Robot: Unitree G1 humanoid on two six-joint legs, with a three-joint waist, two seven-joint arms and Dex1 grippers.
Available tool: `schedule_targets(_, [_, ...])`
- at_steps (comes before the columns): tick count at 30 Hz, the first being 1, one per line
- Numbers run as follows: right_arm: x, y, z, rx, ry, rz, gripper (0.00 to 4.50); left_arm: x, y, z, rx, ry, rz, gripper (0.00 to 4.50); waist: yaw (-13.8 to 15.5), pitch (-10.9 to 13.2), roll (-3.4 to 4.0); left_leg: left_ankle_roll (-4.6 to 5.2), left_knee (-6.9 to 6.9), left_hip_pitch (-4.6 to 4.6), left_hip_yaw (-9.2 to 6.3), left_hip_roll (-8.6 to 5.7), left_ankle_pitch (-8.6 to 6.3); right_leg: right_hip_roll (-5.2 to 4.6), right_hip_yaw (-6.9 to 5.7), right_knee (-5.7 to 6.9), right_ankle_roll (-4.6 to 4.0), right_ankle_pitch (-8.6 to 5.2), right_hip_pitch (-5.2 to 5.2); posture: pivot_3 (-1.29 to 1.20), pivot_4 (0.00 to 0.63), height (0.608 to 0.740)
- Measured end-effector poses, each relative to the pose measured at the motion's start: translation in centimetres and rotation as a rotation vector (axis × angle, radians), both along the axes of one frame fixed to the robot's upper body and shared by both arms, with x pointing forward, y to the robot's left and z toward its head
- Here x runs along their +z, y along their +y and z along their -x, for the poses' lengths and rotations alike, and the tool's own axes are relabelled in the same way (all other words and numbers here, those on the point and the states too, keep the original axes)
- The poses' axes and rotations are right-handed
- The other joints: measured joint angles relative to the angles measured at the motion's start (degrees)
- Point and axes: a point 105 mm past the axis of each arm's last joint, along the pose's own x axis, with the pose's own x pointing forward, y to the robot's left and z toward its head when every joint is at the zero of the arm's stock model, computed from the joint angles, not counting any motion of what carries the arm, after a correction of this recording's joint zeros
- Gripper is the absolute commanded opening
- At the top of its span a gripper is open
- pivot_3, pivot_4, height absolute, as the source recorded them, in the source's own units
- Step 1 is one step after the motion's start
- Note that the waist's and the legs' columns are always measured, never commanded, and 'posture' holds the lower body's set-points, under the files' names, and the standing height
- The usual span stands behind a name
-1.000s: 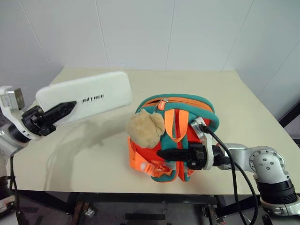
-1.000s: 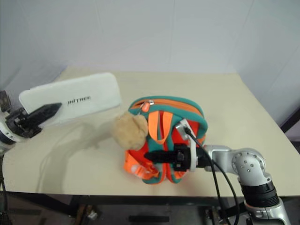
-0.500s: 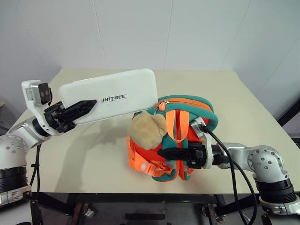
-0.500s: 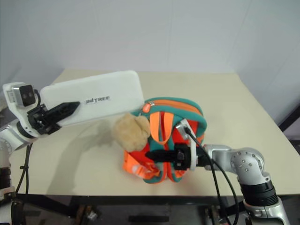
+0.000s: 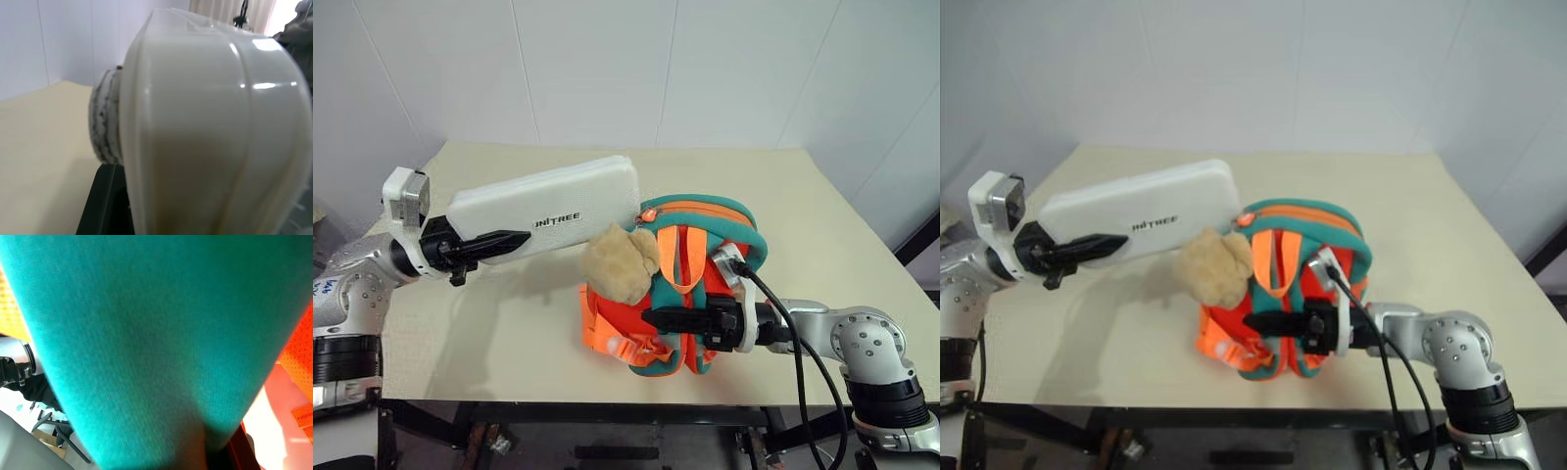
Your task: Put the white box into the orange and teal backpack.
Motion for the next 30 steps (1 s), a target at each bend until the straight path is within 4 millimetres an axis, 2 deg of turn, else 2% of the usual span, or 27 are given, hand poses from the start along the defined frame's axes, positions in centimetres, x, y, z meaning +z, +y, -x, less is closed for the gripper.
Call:
schedule_targets(3, [0.0,0.1,0.0,0.002,0.0,-0.002,0.04,-0.2,1.1,-0.1,0.024,0.017,-0.044,1.27,-0.1,0.0,0.0,0.0,0.0,-0.01,0.01,0.01,0.0,0.0,0.01,0.0,0.0,0.0,-0.02,0.0,0.15,0.74])
schedule_targets(6, [0.0,0.1,0.0,0.002,0.0,-0.003,0.04,-1.2,1.8,-0.2,0.045,0.083,-0.096,1.27,-0.1,0.0,0.0,0.01,-0.01,-0.08,0.03,0.01,0.0,0.0,0.02,0.01,0.0,0.0,-0.12,0.0,0.15,0.74])
schedule_targets(16, [0.0,0.2,0.0,0.004,0.0,-0.009,0.04,-2.3,1.5,-0.2,0.018,0.121,-0.126,1.27,-0.1,0.0,0.0,0.01,-0.02,-0.17,0.19,0.03,0.0,0.03,0.2,0.26,0.02,0.0,-0.41,0.0,0.15,0.74])
schedule_targets(22, [0.1,0.2,0.0,0.006,-0.001,-0.018,0.04,-3.0,-1.6,-1.3,-0.056,0.127,-0.124,1.27,0.6,0.0,-0.01,0.01,0.05,-0.18,0.25,0.03,0.0,0.08,0.33,0.28,0.08,0.04,-0.43,0.0,0.15,0.74])
schedule_targets(25, [0.2,0.4,0.0,0.011,-0.002,-0.026,0.04,-2.4,-4.2,-1.6,-0.134,0.121,-0.157,1.27,1.0,0.0,-0.01,0.01,0.06,-0.19,0.3,0.03,0.0,0.14,0.46,0.29,0.12,0.06,-0.46,0.0,0.15,0.74])
schedule_targets(30, [0.2,0.6,-0.1,0.009,-0.003,-0.027,0.04,-1.1,-6.7,-2.2,-0.187,0.088,-0.231,1.27,0.7,0.0,-0.01,0.06,0.06,-0.15,0.5,0.05,-0.03,0.18,0.65,0.31,0.17,0.08,-0.54,0.0,0.15,0.74])
